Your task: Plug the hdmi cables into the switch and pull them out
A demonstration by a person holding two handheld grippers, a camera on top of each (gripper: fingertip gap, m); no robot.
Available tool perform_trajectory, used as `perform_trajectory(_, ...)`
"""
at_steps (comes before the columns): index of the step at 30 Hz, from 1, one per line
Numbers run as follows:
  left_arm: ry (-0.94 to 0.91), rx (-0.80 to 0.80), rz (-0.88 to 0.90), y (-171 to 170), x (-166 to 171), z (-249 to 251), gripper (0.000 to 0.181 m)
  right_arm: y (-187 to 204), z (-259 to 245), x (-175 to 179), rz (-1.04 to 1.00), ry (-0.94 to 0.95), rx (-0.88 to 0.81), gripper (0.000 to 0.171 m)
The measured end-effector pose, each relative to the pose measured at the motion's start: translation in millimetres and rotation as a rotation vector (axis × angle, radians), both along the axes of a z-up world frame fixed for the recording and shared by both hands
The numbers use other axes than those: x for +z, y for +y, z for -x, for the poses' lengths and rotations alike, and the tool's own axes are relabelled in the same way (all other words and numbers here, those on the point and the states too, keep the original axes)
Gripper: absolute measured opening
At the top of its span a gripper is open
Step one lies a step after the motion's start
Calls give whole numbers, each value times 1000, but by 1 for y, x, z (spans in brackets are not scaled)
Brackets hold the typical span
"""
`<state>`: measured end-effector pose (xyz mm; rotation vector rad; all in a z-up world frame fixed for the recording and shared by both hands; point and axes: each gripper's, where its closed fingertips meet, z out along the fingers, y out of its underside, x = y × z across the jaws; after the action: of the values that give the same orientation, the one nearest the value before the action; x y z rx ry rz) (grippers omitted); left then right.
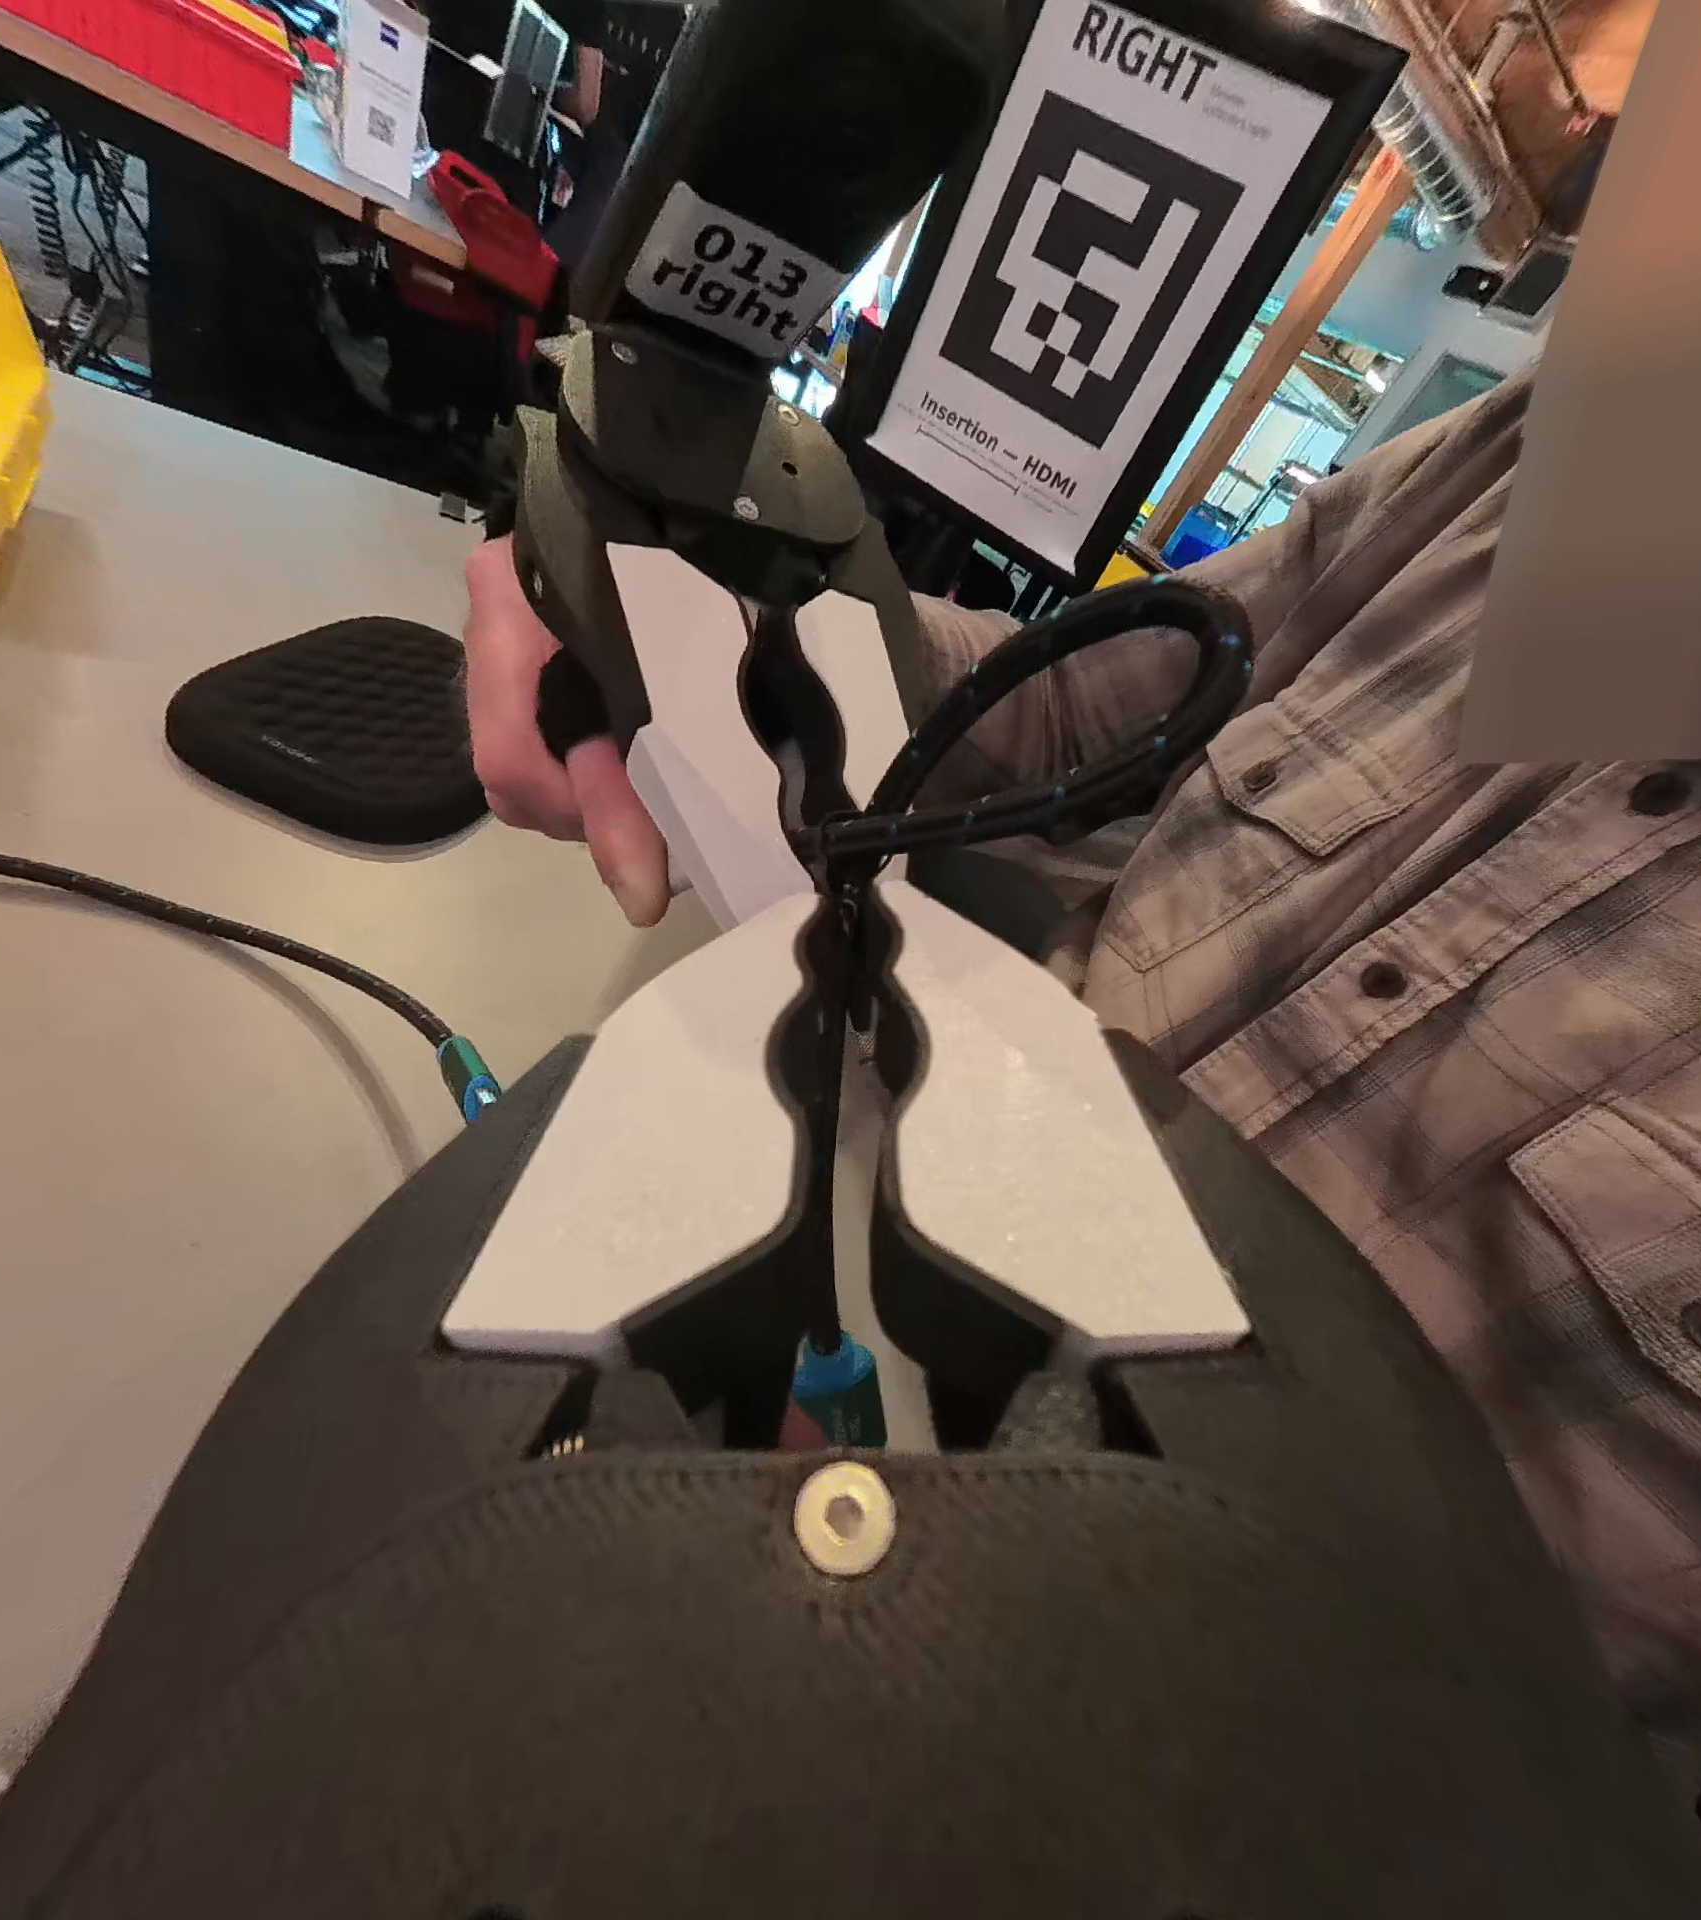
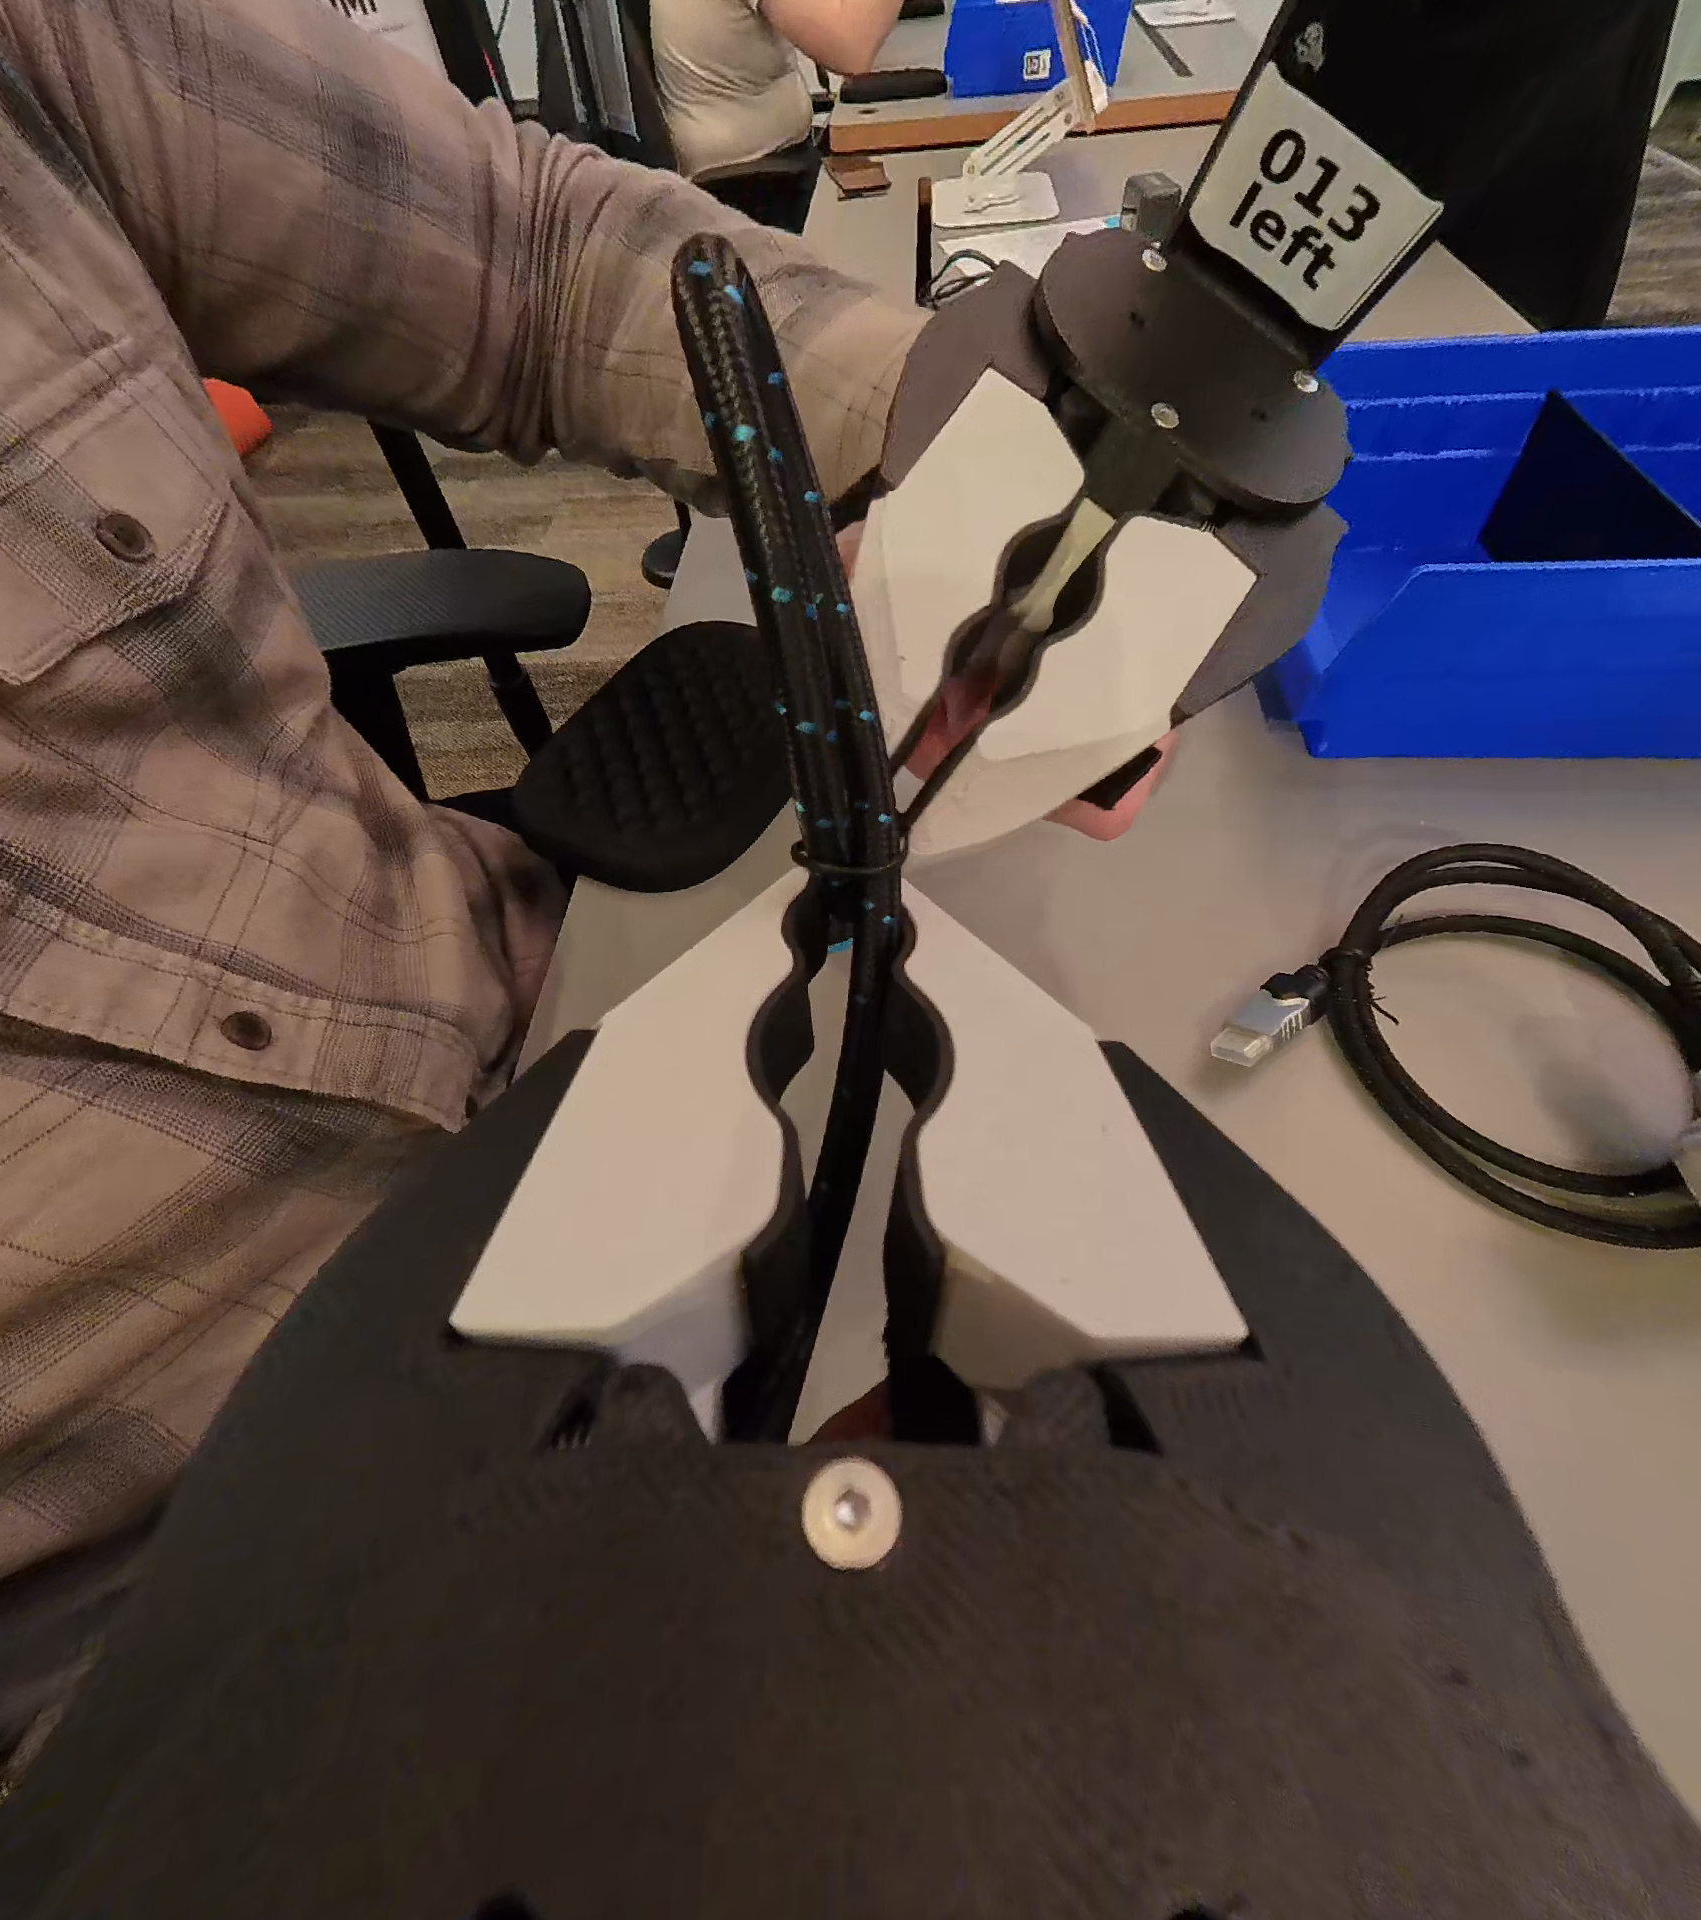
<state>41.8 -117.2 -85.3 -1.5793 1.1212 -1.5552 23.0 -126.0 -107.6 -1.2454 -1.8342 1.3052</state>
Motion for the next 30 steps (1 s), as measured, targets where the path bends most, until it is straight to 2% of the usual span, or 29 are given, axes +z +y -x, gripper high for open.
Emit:
perform_trajectory(3, 12, 8, -31, -1, -3, -2, 2, 0, -1, -2, 2, -4, 5, 4)
perform_trajectory(6, 56, 86, -137, 5, -5, -3, 2, 4, -3, -2, 20, -5, -14, 4)
perform_trajectory(11, 271, 311, -559, 18, 1, -2, 2, 9, -5, 2, 129, 4, -39, 4)
perform_trajectory(15, 536, 458, -1078, 23, 9, 1, 2, 2, -6, 10, 287, 30, 6, 4)
perform_trajectory(18, 746, 558, -1659, 22, 24, 1, 1, -6, -7, 25, 440, 93, 78, 3)
perform_trajectory(19, 790, 582, -1865, 20, 29, 0, 1, -10, -8, 31, 482, 120, 103, 3)
perform_trajectory(20, 788, 602, -1992, 18, 32, -1, 1, -14, -9, 36, 502, 140, 128, 4)
perform_trajectory(24, 727, 617, -2186, 8, 28, -1, 1, -26, -10, 32, 523, 154, 172, 3)
perform_trajectory(25, 716, 609, -2184, 7, 26, -1, 1, -29, -10, 31, 529, 158, 178, 4)
perform_trajectory(28, 655, 595, -2063, 5, 22, 0, 3, -34, -9, 27, 509, 153, 178, 3)
perform_trajectory(29, 662, 581, -1978, 7, 18, 2, 7, -36, -8, 23, 481, 140, 179, 4)
perform_trajectory(30, 662, 559, -1870, 9, 13, 5, 21, -38, -9, 21, 453, 127, 183, 4)
